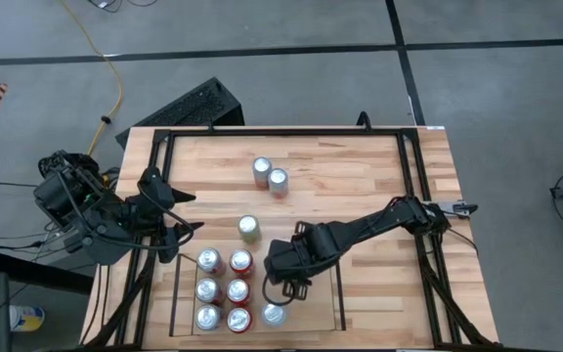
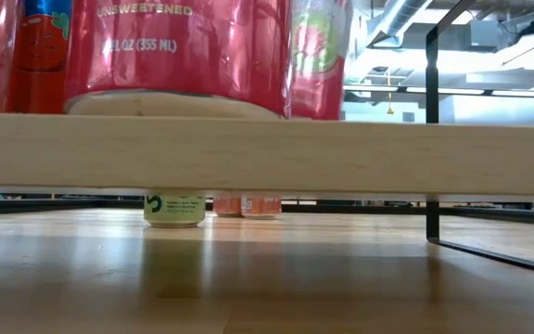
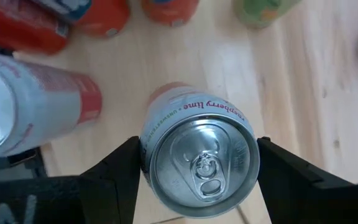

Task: Place canned beverage on shelf
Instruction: Put the white soda can on the shelf aligned with the other white soda can

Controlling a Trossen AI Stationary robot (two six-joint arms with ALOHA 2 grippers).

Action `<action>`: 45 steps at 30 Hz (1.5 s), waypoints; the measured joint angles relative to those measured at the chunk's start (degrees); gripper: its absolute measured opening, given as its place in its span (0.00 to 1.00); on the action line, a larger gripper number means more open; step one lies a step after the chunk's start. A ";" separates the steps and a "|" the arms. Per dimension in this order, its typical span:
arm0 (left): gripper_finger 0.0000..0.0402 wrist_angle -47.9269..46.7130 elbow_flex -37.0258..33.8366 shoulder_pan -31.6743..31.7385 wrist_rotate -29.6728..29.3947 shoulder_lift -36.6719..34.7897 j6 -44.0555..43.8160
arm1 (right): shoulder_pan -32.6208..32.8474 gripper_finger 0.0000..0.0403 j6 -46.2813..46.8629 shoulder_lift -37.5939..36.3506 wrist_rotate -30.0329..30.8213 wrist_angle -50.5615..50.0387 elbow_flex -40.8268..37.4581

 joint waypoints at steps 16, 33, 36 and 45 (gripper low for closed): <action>0.70 0.00 0.00 0.00 0.00 0.00 -0.24 | 0.36 0.63 -0.45 0.06 0.22 4.91 -1.33; 0.70 0.00 0.00 0.00 -0.01 0.00 -0.21 | 0.39 0.63 -1.55 0.98 -0.77 6.74 -1.33; 0.70 0.02 0.00 -0.02 -0.01 0.00 -0.18 | 0.47 0.63 -1.75 1.54 -2.01 7.09 -1.22; 0.70 0.02 0.00 0.00 -0.01 0.00 -0.23 | 0.45 0.63 -5.00 2.10 -3.05 6.89 -1.31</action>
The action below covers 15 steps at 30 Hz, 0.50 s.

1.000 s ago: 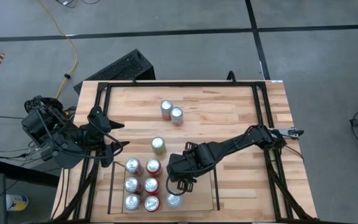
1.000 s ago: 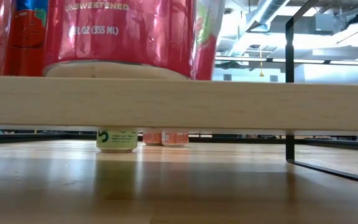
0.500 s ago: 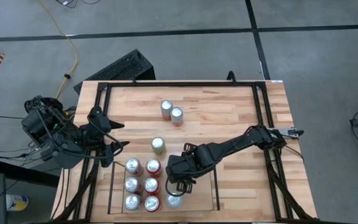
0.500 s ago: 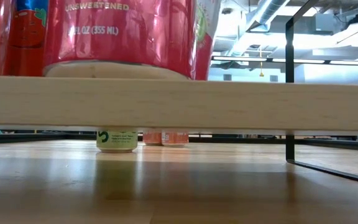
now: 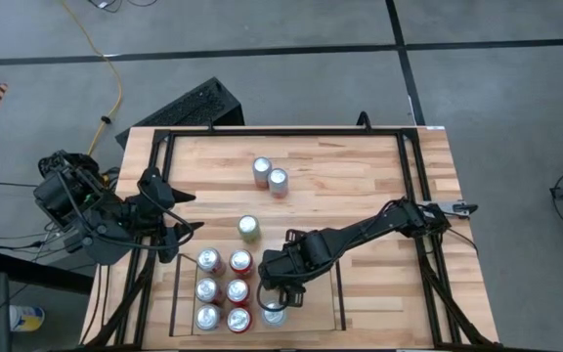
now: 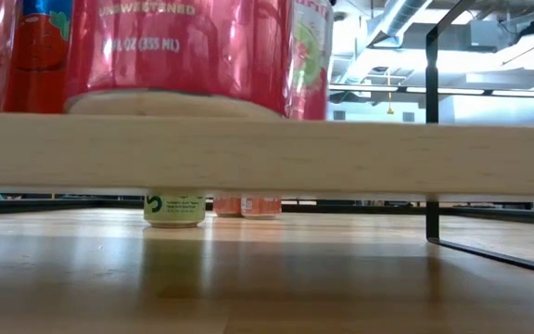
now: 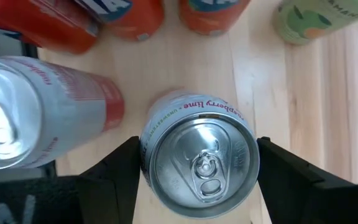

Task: Place canned beverage on shelf
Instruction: Put the white soda can on the shelf aligned with the other white soda can

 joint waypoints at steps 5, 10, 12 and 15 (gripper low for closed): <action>0.70 0.00 0.00 0.00 0.00 0.00 0.00 | -0.02 0.64 -1.72 0.01 -2.51 2.15 0.00; 0.70 0.00 0.00 0.00 0.00 0.00 -0.02 | 0.02 0.69 -1.86 0.00 -3.55 2.91 0.68; 0.70 0.00 0.00 -0.02 0.00 0.00 -0.02 | 0.00 0.72 -1.84 0.01 -3.78 2.91 0.68; 0.70 0.00 0.00 0.00 0.02 0.00 -0.07 | -0.03 0.75 -1.84 -0.02 -3.83 3.25 0.68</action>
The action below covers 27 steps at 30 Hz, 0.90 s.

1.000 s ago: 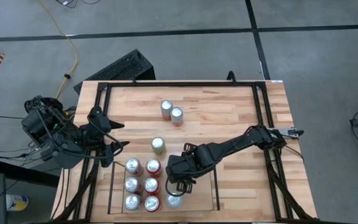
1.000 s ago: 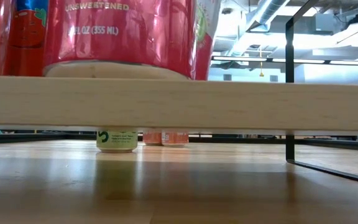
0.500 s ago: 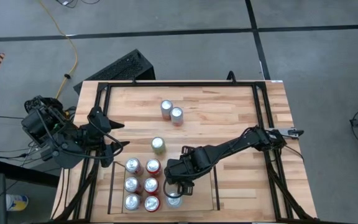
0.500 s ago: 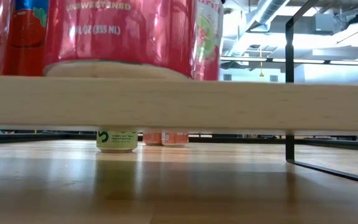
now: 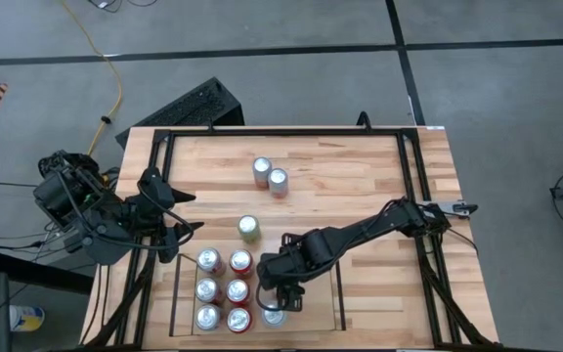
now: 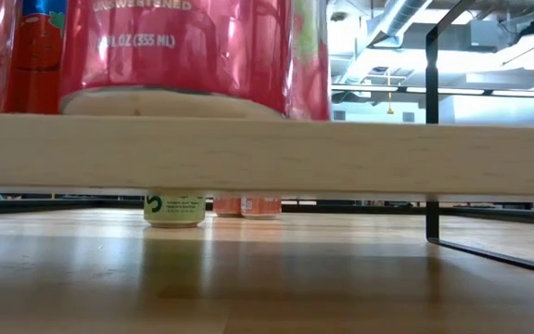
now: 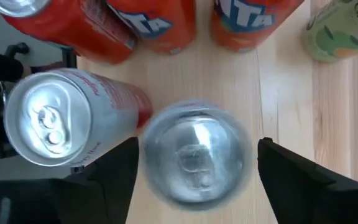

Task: Place canned beverage on shelf
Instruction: Put the white soda can on the shelf aligned with the other white soda can

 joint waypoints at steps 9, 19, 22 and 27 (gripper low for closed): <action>0.70 0.00 0.00 0.00 0.00 0.00 -0.06 | -0.04 0.76 -0.81 -0.04 0.32 0.82 0.04; 0.70 0.00 0.00 0.00 0.00 0.00 -0.05 | 1.76 0.75 3.17 -4.97 6.17 -0.64 0.56; 0.70 0.00 0.00 -0.01 0.00 0.00 -0.04 | 4.61 0.70 7.78 -6.21 14.65 -7.20 0.47; 0.70 0.00 0.00 0.00 0.00 0.00 -0.04 | 7.67 0.50 15.40 -6.05 17.74 -16.05 -0.38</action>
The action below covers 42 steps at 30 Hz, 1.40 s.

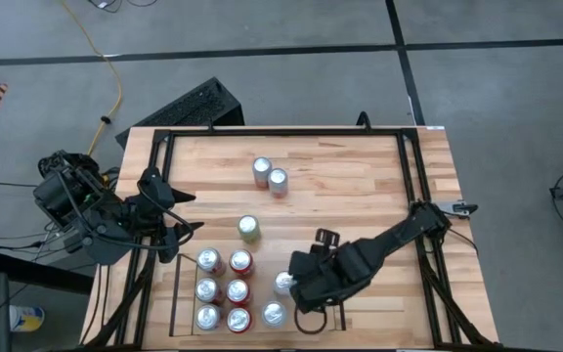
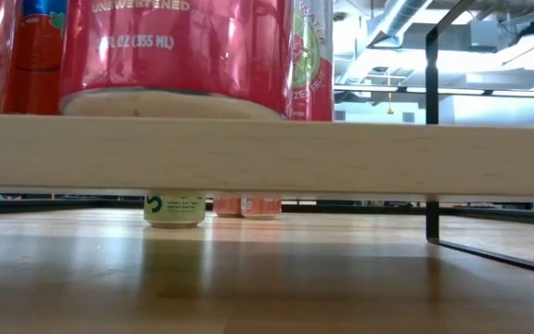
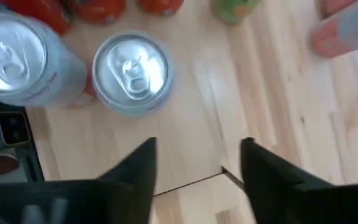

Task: Place canned beverage on shelf
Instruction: Put the white soda can on the shelf aligned with the other white soda can

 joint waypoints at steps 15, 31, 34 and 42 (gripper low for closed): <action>0.70 0.00 0.00 -0.01 -0.24 0.00 0.02 | -0.44 0.06 -3.66 0.32 -3.14 10.49 -12.18; 0.70 -0.02 0.00 0.00 -0.43 0.00 0.03 | -3.20 0.00 -14.11 0.32 -6.35 20.54 -13.46; 0.70 -0.24 0.00 -0.01 -0.42 0.00 0.02 | -3.74 0.00 -16.64 0.32 -6.87 22.55 -13.46; 0.70 -1.15 0.00 0.00 -0.42 0.00 0.21 | -4.42 0.00 -22.63 0.32 -7.66 25.79 -13.46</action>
